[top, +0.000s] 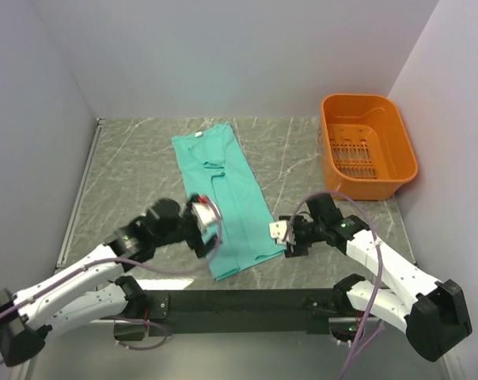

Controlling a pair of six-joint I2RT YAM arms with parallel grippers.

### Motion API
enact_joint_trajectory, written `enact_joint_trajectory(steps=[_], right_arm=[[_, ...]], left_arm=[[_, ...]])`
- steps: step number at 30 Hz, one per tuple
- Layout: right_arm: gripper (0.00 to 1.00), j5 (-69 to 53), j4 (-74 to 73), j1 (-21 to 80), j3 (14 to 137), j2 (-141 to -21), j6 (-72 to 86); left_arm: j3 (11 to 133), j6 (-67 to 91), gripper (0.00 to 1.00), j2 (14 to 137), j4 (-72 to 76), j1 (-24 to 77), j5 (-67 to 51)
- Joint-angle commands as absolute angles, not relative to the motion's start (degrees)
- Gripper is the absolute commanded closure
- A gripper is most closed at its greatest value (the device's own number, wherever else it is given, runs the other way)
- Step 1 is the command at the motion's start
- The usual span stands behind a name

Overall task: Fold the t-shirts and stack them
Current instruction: Fold the tshirt

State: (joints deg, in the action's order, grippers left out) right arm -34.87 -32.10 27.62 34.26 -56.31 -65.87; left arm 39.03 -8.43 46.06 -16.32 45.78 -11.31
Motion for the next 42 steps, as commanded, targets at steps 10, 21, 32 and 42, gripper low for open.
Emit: enact_joint_trajectory(steps=[10,21,32,42], right_arm=[[0.32,-40.8,-36.4,27.2,32.7,-62.9,-82.8],[0.32,-42.3,-35.9,27.1,33.1,-62.7,-82.7],[0.34,-43.2,-38.6,27.0,37.7,-69.6,-87.7],[0.36,-39.3,-39.0,27.9,39.2,-74.4,-87.8]], left_arm=[[32.9,-19.2,0.18,63.7,-12.7,66.7,-4.8],[33.4,-18.0,0.23,72.7,-10.5,69.1,-1.9],[32.1,-18.2,0.51,78.4,-11.0,70.2,3.2],[31.9,-18.2,0.85,77.3,-11.2,71.1,4.2]])
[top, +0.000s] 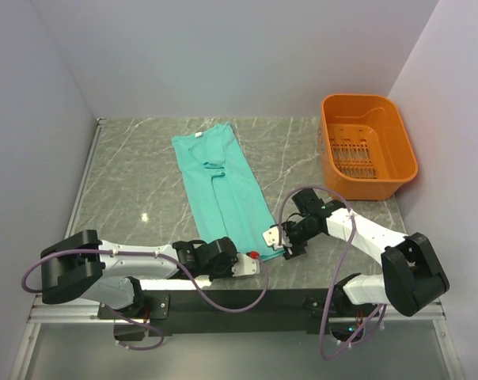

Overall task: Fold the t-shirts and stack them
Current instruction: Fold the tshirt

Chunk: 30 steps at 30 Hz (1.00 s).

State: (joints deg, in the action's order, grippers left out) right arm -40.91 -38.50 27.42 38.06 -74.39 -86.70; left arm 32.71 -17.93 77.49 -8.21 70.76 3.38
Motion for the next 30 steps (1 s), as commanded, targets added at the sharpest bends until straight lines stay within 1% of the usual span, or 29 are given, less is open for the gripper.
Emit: enact_joint_trajectory(steps=[1,6,15,19,21,22,24,25,27,28,30], right_arm=[[0.36,-38.6,-38.7,28.6,38.9,-74.4,-87.3],[0.38,-35.2,-36.1,30.1,38.1,-75.6,-84.1],[0.42,-31.5,-32.0,33.0,37.5,-79.7,-78.5],[0.45,-31.4,-31.3,33.8,37.3,-79.5,-76.9],[0.48,-30.9,-30.6,34.6,37.1,-79.4,-75.6],[0.54,-30.9,-30.6,34.8,37.3,-79.5,-75.4],[0.62,-30.8,-31.0,35.0,37.4,-79.9,-74.8],[0.75,-31.0,-31.1,34.9,37.5,-80.0,-74.7],[0.85,-31.3,-31.3,35.1,37.8,-80.1,-74.3],[0.93,-31.5,-31.3,34.9,37.7,-80.0,-74.2],[0.98,-32.2,-31.4,35.0,37.6,-79.6,-73.8]], left_arm=[[31.8,-18.2,0.85,76.8,-11.2,71.1,4.1],[31.9,-18.2,0.87,74.9,-11.2,71.2,3.1],[31.6,-18.3,0.88,73.5,-11.2,71.2,1.8],[31.8,-18.2,0.88,73.7,-11.1,71.2,1.7],[31.9,-18.2,0.88,73.7,-11.2,71.2,1.7],[32.0,-18.1,0.89,73.7,-11.2,71.2,1.7],[32.0,-18.1,0.9,73.4,-11.2,71.2,1.6],[31.9,-18.0,0.9,73.0,-11.1,71.2,1.4],[31.8,-18.0,0.93,72.3,-11.0,71.2,1.2],[31.6,-18.0,0.95,71.7,-10.8,71.2,1.2],[31.6,-18.1,0.99,71.4,-10.7,71.2,1.2]])
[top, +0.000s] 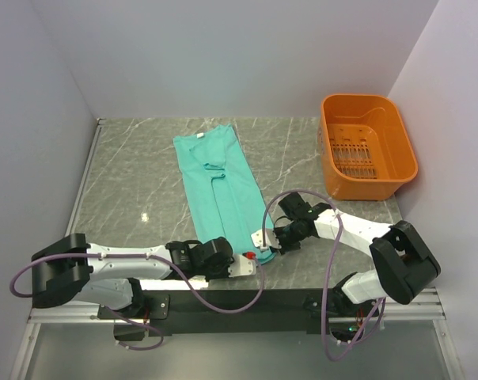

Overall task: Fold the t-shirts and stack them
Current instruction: Fold the tshirt

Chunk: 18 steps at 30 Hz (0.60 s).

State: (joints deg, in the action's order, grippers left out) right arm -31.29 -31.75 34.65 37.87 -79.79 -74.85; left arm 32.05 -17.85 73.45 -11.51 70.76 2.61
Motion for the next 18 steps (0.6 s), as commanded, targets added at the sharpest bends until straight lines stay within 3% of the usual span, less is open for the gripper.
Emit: enact_joint_trajectory(steps=[1,14,18], right_arm=[[1.0,-32.7,-31.6,35.0,37.9,-79.5,-73.5],[0.99,-37.4,-40.1,33.1,45.4,-79.9,-70.7],[0.52,-36.6,-40.1,33.1,43.4,-79.3,-72.3]], left_arm=[[31.4,-18.1,0.99,70.8,-10.6,71.2,1.1],[30.8,-18.7,1.0,67.2,-10.4,69.9,-1.2],[31.5,-18.8,0.99,68.8,-11.2,69.9,-1.8]])
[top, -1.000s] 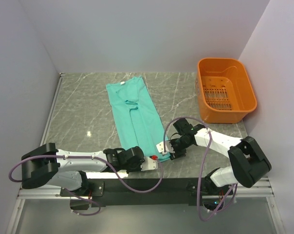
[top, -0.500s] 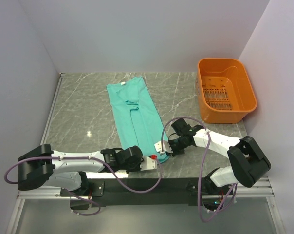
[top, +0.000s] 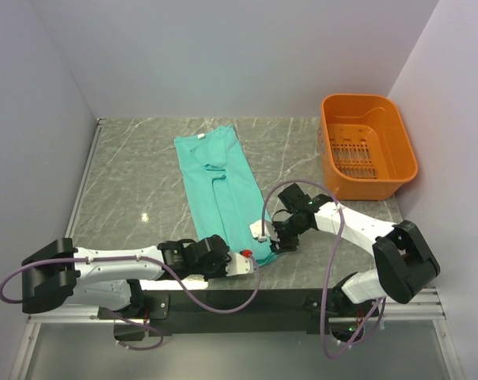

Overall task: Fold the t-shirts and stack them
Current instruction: Fold the tshirt

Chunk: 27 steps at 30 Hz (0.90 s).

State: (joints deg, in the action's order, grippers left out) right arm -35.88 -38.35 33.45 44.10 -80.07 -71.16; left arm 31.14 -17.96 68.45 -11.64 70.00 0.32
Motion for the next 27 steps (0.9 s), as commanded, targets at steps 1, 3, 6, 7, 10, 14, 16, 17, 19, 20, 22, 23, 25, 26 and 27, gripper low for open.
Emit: enact_joint_trajectory(steps=[1,3,6,7,10,14,16,17,19,20,22,23,25,26,27], right_arm=[[0.48,-37.2,-40.2,33.1,42.9,-78.8,-72.2],[0.42,-38.6,-39.8,33.4,42.5,-77.3,-71.6],[0.4,-39.2,-39.6,34.8,42.2,-76.8,-70.8],[0.4,-39.0,-39.3,35.9,42.3,-77.4,-70.5],[0.41,-37.2,-37.3,38.7,41.6,-79.2,-68.6],[0.42,-34.1,-33.4,41.1,40.4,-81.4,-65.0],[0.43,-31.8,-32.6,41.6,40.3,-82.1,-63.7],[0.43,-31.3,-32.2,41.7,40.6,-82.2,-63.1],[0.43,-29.1,-31.3,42.1,40.2,-82.2,-62.5],[0.43,-28.5,-30.5,42.3,39.8,-82.2,-62.2],[0.44,-26.6,-30.0,42.7,39.3,-82.5,-61.8],[0.46,-26.2,-29.3,42.8,39.2,-82.7,-60.9],[0.49,-25.2,-28.4,42.9,38.9,-83.0,-60.3],[0.51,-24.0,-27.3,43.1,38.8,-83.2,-59.4],[0.53,-23.6,-26.9,43.2,38.8,-83.4,-59.2]], left_arm=[[31.6,-18.8,1.0,69.3,-11.2,69.9,-1.9],[31.5,-18.9,0.99,69.3,-11.2,69.9,-2.2],[31.5,-18.8,0.99,69.3,-11.2,69.9,-2.1],[31.5,-18.7,0.99,69.2,-11.1,69.9,-2.0],[31.6,-18.6,0.99,69.3,-11.2,69.9,-2.1],[31.7,-18.5,0.99,69.4,-11.5,69.9,-2.3],[31.6,-18.5,0.99,69.4,-11.4,69.9,-2.2],[31.6,-18.5,0.99,69.4,-11.4,69.9,-2.3],[31.6,-18.5,0.99,69.5,-11.4,69.9,-2.3],[31.7,-18.6,1.0,69.4,-11.4,69.9,-2.3],[31.6,-18.6,0.99,69.4,-11.4,69.9,-2.3],[31.6,-18.6,0.99,69.4,-11.3,69.9,-2.3],[31.6,-18.6,0.99,69.3,-11.3,69.9,-2.3],[31.6,-18.6,0.99,69.3,-11.3,69.9,-2.3],[31.6,-18.5,0.99,69.3,-11.4,69.9,-2.3]])
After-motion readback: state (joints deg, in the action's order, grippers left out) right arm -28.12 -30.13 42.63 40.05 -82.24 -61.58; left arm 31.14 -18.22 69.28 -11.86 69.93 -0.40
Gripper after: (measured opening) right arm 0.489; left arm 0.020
